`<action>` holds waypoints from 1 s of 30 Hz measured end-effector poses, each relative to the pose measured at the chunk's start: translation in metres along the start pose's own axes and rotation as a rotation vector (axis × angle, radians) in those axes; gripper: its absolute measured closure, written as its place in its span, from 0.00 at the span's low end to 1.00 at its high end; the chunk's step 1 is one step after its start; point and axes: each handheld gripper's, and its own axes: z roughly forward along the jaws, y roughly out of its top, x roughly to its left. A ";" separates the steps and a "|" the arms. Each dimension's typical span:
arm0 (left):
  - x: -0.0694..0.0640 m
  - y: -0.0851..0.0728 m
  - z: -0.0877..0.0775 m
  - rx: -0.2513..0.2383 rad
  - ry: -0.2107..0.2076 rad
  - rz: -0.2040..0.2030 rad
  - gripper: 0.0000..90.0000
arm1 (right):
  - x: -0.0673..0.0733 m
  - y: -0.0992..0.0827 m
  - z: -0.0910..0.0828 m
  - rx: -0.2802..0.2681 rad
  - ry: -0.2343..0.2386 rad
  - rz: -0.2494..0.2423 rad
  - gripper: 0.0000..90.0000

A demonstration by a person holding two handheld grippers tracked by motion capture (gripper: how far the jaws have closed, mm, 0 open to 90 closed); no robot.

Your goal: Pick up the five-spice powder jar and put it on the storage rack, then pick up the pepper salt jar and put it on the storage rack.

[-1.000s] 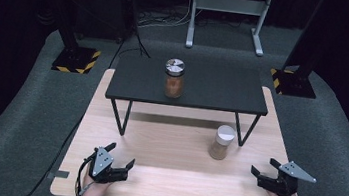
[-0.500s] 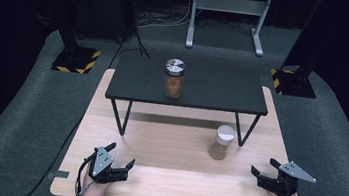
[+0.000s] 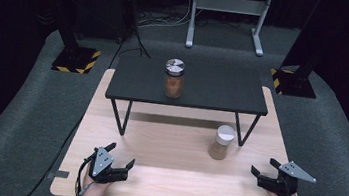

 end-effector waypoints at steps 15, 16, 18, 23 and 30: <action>0.001 0.000 0.000 0.002 -0.001 -0.004 0.10 | 0.000 0.001 0.000 0.005 -0.001 -0.003 0.12; 0.001 0.000 0.000 0.002 -0.001 -0.004 0.10 | 0.000 0.001 0.000 0.005 -0.001 -0.003 0.12; 0.001 0.001 0.000 0.004 -0.002 -0.005 0.10 | 0.000 0.001 0.000 0.004 -0.001 -0.004 0.12; 0.000 0.001 0.000 0.004 0.000 -0.004 0.10 | 0.000 0.001 0.000 0.004 -0.001 -0.005 0.12; 0.000 0.001 0.000 0.005 0.000 -0.007 0.10 | -0.001 -0.001 0.000 -0.005 0.009 -0.003 0.12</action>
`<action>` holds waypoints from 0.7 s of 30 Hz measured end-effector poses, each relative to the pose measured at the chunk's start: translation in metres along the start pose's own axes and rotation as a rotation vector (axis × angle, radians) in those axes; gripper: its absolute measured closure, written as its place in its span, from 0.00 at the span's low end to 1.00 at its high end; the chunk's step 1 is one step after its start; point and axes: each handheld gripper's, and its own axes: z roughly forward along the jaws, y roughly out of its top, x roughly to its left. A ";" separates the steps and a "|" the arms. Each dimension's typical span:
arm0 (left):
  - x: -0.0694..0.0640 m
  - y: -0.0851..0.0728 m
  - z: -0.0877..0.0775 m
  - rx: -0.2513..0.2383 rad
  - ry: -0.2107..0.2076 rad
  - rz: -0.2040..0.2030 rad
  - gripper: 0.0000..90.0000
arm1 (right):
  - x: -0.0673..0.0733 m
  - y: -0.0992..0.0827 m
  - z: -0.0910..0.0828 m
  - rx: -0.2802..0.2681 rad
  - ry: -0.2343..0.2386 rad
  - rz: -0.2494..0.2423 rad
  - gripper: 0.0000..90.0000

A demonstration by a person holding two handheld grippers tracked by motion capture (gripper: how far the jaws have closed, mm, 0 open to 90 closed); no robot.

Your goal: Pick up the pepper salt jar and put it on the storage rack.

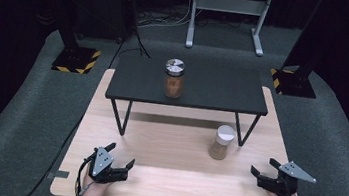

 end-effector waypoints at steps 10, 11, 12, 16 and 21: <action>0.000 0.000 0.000 0.001 -0.001 -0.003 0.10 | 0.004 0.000 0.002 -0.003 0.012 -0.015 0.11; 0.000 0.000 0.000 0.001 -0.001 -0.002 0.10 | 0.004 0.000 0.002 -0.004 0.014 -0.017 0.11; 0.000 0.000 0.000 0.001 -0.001 -0.002 0.10 | 0.004 0.000 0.002 -0.004 0.014 -0.017 0.11; 0.000 0.000 0.000 0.001 -0.001 -0.001 0.10 | 0.007 0.000 0.002 -0.026 0.035 -0.020 0.10; 0.000 0.000 0.000 0.000 0.000 -0.005 0.10 | 0.015 0.003 0.007 -0.023 0.061 -0.048 0.10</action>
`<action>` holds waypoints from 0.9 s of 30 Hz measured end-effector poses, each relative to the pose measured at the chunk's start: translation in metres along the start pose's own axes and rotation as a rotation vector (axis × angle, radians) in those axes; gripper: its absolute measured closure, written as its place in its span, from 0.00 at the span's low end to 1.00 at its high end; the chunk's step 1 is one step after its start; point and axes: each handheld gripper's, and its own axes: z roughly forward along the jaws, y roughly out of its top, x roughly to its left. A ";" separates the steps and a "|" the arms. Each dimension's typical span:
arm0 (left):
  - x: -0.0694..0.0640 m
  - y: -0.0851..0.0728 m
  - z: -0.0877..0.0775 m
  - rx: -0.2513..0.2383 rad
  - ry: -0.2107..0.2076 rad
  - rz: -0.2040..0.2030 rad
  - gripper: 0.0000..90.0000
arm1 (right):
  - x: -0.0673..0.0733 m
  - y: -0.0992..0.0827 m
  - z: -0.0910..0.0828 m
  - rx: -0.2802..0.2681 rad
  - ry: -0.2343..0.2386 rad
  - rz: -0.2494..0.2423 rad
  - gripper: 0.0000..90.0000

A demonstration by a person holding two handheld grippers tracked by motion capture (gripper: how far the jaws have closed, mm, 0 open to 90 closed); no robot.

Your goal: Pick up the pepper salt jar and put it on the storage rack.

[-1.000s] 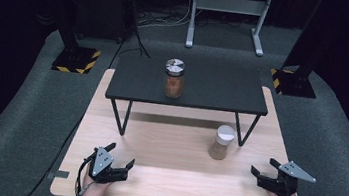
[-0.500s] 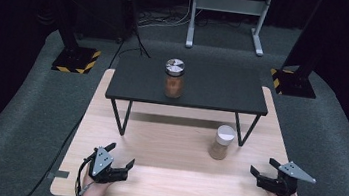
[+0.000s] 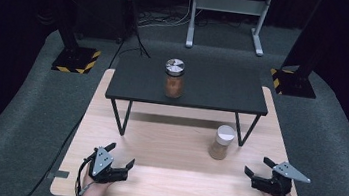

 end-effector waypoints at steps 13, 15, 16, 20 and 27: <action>0.000 0.000 0.000 -0.001 0.001 -0.001 0.10 | 0.013 0.009 0.014 -0.064 0.104 -0.002 0.09; 0.000 0.000 -0.001 -0.002 0.002 0.001 0.10 | 0.013 0.013 0.017 -0.069 0.114 -0.006 0.08; 0.000 0.000 -0.001 -0.002 0.002 0.002 0.10 | 0.014 0.015 0.019 -0.069 0.121 -0.012 0.08; 0.000 0.000 -0.001 -0.002 0.002 0.000 0.10 | 0.017 0.027 0.028 -0.073 0.135 -0.037 0.09; 0.000 0.000 -0.001 -0.002 0.001 -0.002 0.10 | 0.021 0.040 0.043 -0.071 0.129 -0.027 0.09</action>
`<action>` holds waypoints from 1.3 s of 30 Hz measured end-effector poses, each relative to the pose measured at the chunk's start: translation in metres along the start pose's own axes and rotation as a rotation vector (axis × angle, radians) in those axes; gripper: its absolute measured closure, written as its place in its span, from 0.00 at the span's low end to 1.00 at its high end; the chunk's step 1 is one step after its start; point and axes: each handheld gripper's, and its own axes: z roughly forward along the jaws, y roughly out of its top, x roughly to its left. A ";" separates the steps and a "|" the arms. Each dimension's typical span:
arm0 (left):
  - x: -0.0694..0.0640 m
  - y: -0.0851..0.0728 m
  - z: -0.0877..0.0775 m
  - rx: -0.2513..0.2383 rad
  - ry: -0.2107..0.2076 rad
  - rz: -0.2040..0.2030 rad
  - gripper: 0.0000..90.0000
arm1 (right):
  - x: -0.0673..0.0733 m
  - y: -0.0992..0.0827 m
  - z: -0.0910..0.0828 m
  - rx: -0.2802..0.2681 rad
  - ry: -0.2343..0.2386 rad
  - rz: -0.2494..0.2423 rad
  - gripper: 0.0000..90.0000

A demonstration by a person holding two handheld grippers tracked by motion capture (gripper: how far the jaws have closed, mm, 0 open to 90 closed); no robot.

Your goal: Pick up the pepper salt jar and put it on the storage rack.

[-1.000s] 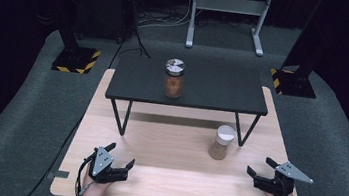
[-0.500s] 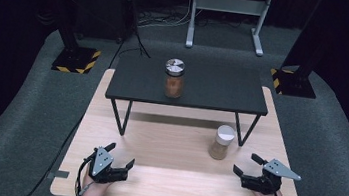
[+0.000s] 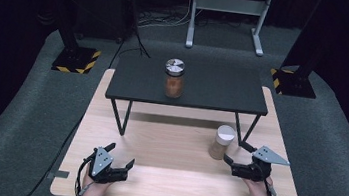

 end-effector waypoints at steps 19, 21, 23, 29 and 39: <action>0.002 0.000 0.000 0.000 -0.005 -0.008 0.10 | 0.000 0.035 0.045 0.059 0.009 0.012 0.16; 0.002 0.000 0.000 0.000 -0.005 -0.006 0.10 | 0.002 0.038 0.048 0.074 -0.004 0.003 0.21; 0.002 0.000 0.000 -0.001 -0.005 -0.007 0.10 | 0.003 0.042 0.050 0.088 -0.011 -0.009 0.32; 0.002 0.000 0.000 0.000 -0.006 -0.009 0.10 | 0.006 0.048 0.051 0.113 -0.019 -0.035 0.37; 0.002 0.000 0.000 0.002 -0.008 -0.012 0.10 | 0.010 0.054 0.049 0.136 -0.029 -0.036 0.37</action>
